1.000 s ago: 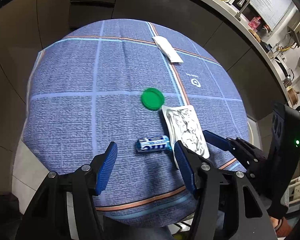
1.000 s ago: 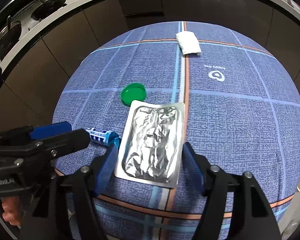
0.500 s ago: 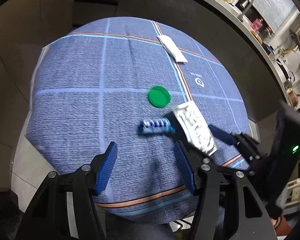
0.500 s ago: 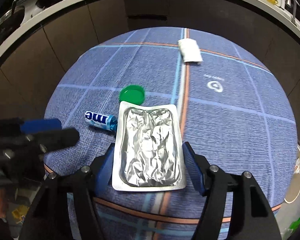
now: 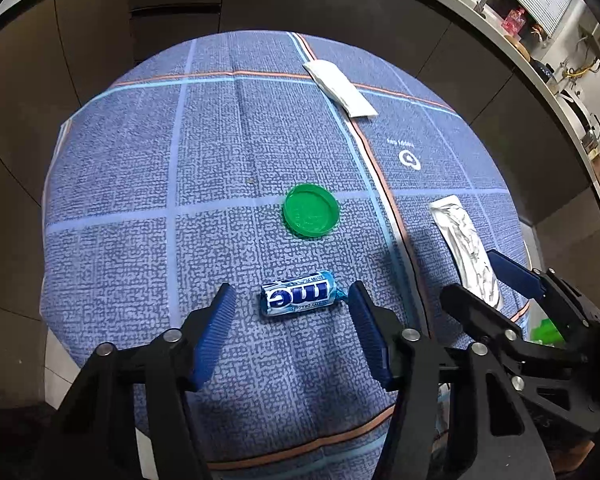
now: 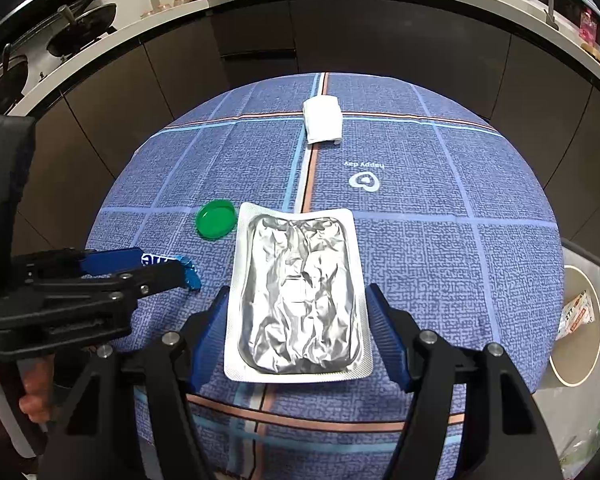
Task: Collect trash
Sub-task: 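Lift the foil pack with the right tool while the left tool grasps the blue candy roll, then carry the foil pack and candy roll over the white bin and open both tools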
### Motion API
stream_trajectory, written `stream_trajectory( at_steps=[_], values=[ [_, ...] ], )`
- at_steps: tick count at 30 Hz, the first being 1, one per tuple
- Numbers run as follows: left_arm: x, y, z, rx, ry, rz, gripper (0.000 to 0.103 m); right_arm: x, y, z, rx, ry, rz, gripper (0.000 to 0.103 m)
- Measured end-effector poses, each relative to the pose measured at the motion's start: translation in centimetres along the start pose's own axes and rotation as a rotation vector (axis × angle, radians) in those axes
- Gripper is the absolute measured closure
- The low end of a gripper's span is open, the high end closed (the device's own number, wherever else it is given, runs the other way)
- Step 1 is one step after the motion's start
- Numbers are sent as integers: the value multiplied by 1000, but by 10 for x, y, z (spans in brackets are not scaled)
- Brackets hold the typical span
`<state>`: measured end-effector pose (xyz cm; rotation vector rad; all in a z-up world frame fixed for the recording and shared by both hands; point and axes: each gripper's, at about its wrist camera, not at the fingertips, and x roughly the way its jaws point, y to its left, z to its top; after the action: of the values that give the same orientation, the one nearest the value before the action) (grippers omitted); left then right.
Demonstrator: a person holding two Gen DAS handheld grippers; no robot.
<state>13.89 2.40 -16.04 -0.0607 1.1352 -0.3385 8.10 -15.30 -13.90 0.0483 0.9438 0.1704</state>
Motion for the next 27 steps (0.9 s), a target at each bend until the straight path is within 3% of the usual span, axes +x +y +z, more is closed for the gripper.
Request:
stream_trajectory(
  at_steps=[3,5,18,27],
  values=[
    [4,1,1,-5,2,5,53,0,-2,0,6,-2,2,37],
    [6,-1,1,9,-3,28,68,-1,-3,0,8,-2,5,37],
    [-24,-8,4,17,-58,0,69,-28,-21,3,57,-67,25,37],
    [-48,-42,16,83,-114,-5,69,-60,-46,5,110,-140,2,37]
  ],
)
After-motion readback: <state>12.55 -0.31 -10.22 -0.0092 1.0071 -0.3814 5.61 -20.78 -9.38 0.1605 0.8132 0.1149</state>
